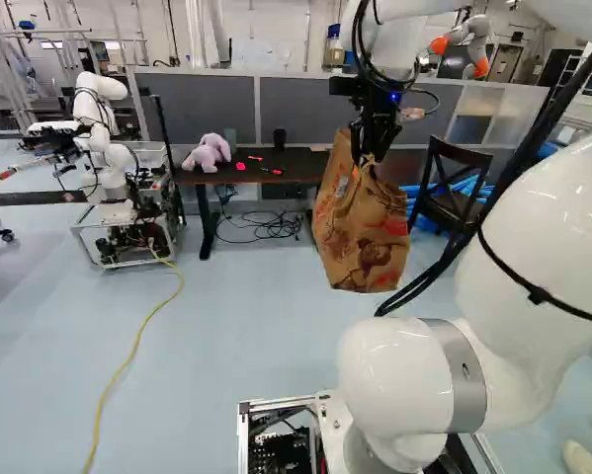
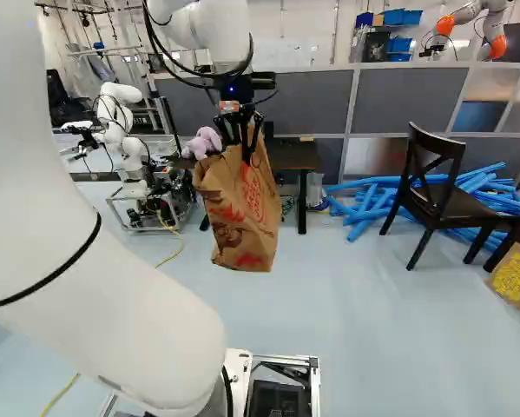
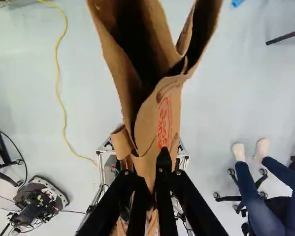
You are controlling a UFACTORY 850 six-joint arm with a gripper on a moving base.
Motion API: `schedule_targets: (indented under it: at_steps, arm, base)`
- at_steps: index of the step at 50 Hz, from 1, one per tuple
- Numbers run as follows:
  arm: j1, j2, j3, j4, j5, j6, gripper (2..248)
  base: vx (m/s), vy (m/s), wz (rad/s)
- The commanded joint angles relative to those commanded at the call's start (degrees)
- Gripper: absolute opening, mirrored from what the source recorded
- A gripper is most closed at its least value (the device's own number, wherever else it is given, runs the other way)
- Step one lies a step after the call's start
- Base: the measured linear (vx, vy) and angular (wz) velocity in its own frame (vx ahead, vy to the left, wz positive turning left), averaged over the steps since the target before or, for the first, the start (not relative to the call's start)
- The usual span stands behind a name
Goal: Pick up the bag on the ground and place it on the table
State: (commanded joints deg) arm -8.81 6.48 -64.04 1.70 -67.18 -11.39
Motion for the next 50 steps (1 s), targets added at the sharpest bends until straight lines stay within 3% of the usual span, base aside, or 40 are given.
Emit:
schedule_targets:
  at_steps: [24, 50]
  arm:
    - [0.0, 0.0, 0.0, 0.0, 0.0, 0.0, 21]
    - [0.0, 0.0, 0.0, 0.0, 0.0, 0.0, 21]
  base:
    - [0.099, -0.050, 0.004]
    - [0.115, -0.094, 0.005]
